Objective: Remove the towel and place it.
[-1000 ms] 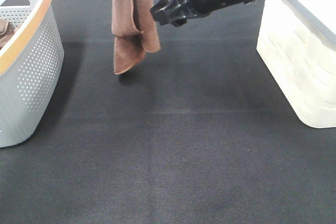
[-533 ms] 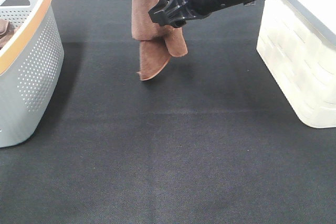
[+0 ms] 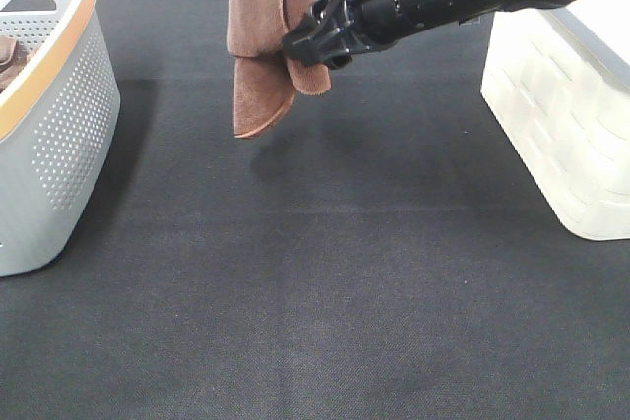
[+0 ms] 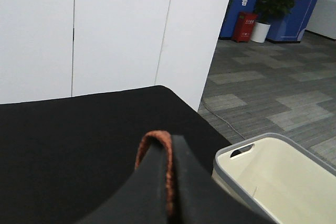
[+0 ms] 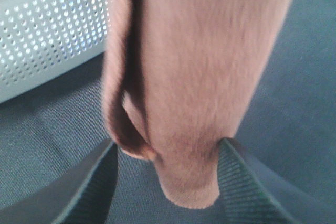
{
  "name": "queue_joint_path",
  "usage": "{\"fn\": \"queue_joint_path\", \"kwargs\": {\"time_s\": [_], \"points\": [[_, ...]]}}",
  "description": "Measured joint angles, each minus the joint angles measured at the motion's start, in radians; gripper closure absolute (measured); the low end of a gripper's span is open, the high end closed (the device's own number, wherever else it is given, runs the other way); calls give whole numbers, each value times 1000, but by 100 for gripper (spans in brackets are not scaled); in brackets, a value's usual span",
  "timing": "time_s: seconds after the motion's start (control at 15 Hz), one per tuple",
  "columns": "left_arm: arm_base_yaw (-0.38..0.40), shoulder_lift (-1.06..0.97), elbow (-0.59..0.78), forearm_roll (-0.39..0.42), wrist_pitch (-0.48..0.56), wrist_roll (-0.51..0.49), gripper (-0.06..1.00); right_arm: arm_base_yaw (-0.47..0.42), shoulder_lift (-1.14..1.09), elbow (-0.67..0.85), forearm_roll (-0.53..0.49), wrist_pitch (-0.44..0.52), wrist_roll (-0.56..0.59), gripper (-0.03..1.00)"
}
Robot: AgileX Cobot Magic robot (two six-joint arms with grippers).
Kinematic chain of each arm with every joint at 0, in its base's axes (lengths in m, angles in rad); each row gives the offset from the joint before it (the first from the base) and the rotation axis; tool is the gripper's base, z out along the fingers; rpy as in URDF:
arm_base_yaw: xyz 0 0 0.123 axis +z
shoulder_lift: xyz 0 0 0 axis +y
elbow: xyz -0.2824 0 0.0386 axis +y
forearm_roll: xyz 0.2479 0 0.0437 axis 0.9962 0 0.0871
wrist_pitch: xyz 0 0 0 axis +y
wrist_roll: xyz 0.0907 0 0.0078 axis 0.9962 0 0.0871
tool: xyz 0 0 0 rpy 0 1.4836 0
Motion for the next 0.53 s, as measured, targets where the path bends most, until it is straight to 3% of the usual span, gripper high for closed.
{"fn": "queue_joint_path", "kwargs": {"time_s": [0.27, 0.53], "points": [[0, -9, 0, -63, 0, 0, 94, 0, 0, 12, -4, 0, 0, 42], [0, -9, 0, -65, 0, 13, 94, 0, -2, 12, -7, 52, 21, 42]]}}
